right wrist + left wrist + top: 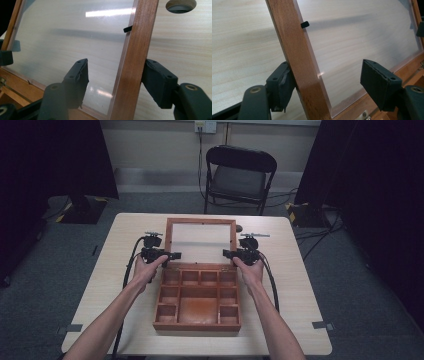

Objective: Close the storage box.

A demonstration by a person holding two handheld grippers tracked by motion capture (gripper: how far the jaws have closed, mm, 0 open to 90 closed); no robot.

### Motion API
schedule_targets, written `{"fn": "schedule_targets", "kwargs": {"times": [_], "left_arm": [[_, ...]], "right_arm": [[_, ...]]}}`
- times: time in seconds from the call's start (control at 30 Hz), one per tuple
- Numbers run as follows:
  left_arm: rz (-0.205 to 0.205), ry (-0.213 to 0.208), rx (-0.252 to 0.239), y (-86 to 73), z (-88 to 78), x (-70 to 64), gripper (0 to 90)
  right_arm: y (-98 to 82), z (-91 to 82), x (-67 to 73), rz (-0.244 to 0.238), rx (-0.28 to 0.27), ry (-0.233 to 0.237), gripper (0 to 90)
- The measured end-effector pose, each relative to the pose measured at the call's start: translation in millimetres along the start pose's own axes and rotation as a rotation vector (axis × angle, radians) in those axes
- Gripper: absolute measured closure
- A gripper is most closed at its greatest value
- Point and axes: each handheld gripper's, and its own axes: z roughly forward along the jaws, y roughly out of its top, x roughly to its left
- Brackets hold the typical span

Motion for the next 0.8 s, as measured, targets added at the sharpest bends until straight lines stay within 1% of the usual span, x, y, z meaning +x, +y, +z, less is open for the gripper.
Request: {"fn": "schedule_targets", "kwargs": {"times": [0.03, 0.07, 0.13, 0.23, 0.3, 0.33, 0.4, 0.47, 0.53, 0.6, 0.73, 0.77, 0.8], "left_arm": [[0.0, 0.0, 0.0, 0.0, 0.0, 0.0, 28.5], [0.005, -0.007, 0.001, 0.1, -2.2, -0.6, 28.5], [0.004, -0.019, -0.01, 0.5, -4.8, -0.9, 28.9], [0.013, -0.015, -0.025, 2.0, -8.0, -4.3, 29.2], [0.025, 0.002, -0.032, 2.7, -9.4, -6.5, 32.7], [0.028, 0.001, -0.039, 2.9, -10.8, -6.3, 35.2], [0.022, -0.007, -0.052, 3.3, -12.8, -5.2, 40.2], [0.03, -0.021, -0.064, 3.7, -13.9, -5.0, 41.0], [0.032, -0.026, -0.068, 4.2, -14.0, -5.4, 41.0], [0.04, -0.027, -0.063, 6.0, -13.5, -6.9, 41.0], [0.051, -0.024, -0.055, 9.1, -14.3, -8.8, 42.8], [0.05, -0.023, -0.062, 10.0, -15.3, -9.1, 44.3], [0.044, -0.038, -0.077, 10.1, -16.9, -7.7, 44.8]], "right_arm": [[0.0, 0.0, 0.0, 0.0, 0.0, 0.0, 38.8], [-0.2, -2.8, -1.0, 0.005, -0.008, 0.004, 41.8], [-0.6, -7.1, -2.0, 0.011, -0.018, 0.013, 43.6], [-0.5, -13.5, -0.9, 0.01, -0.033, 0.011, 45.2], [0.1, -17.4, 0.1, 0.008, -0.04, 0.007, 46.0], [0.2, -19.2, -0.1, 0.01, -0.044, 0.007, 47.0], [0.1, -23.0, -0.4, 0.006, -0.05, 0.007, 48.2], [0.0, -26.1, -0.7, 0.009, -0.053, 0.011, 48.4], [0.3, -28.9, -1.3, 0.008, -0.05, 0.015, 48.0], [0.6, -31.9, -2.0, 0.011, -0.05, 0.021, 48.7], [0.9, -35.8, -1.2, 0.007, -0.051, 0.008, 49.3], [1.3, -38.0, -1.8, 0.009, -0.059, 0.006, 50.7], [1.5, -38.9, -2.0, 0.012, -0.06, 0.01, 51.2]]}}
